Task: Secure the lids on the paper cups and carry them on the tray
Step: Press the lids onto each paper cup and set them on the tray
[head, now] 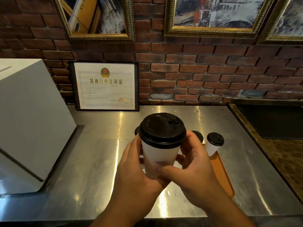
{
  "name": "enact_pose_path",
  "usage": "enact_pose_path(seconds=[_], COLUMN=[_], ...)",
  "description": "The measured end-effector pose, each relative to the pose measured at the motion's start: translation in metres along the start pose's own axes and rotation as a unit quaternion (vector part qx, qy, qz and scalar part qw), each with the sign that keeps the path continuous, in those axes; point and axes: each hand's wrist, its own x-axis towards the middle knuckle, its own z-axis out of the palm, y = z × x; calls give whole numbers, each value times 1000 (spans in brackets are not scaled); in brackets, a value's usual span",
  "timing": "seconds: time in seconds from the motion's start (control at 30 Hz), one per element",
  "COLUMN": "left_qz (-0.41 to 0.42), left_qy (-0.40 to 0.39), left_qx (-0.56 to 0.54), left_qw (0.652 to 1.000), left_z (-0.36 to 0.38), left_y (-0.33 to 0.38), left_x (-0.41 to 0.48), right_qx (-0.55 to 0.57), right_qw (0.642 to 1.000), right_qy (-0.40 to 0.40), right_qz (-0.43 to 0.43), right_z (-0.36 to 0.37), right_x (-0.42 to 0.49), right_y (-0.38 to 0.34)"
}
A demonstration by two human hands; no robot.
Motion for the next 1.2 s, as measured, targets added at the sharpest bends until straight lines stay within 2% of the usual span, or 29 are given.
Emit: enact_pose_path(seconds=[0.1, 0.33, 0.53, 0.8, 1.0, 1.2], left_qz=[2, 14, 24, 20, 25, 29], left_qy=[4, -4, 3, 2, 12, 2], left_qx=[-5, -3, -4, -8, -13, -15], left_qw=[1000, 1000, 1000, 1000, 1000, 999], left_z=[-1, -1, -3, 2, 3, 5], left_y=[1, 0, -1, -5, -7, -7], left_x=[0, -2, 0, -1, -2, -1], right_qx=[-8, -25, -12, -26, -8, -20], right_qw=[1000, 1000, 1000, 1000, 1000, 1000], right_qy=[-16, 18, -11, 14, -15, 10], right_qz=[-7, -5, 7, 1, 6, -4], right_z=[-2, -1, -3, 2, 2, 3], right_x=[1, -1, -1, -3, -5, -4], right_y=[1, 4, -1, 3, 0, 1])
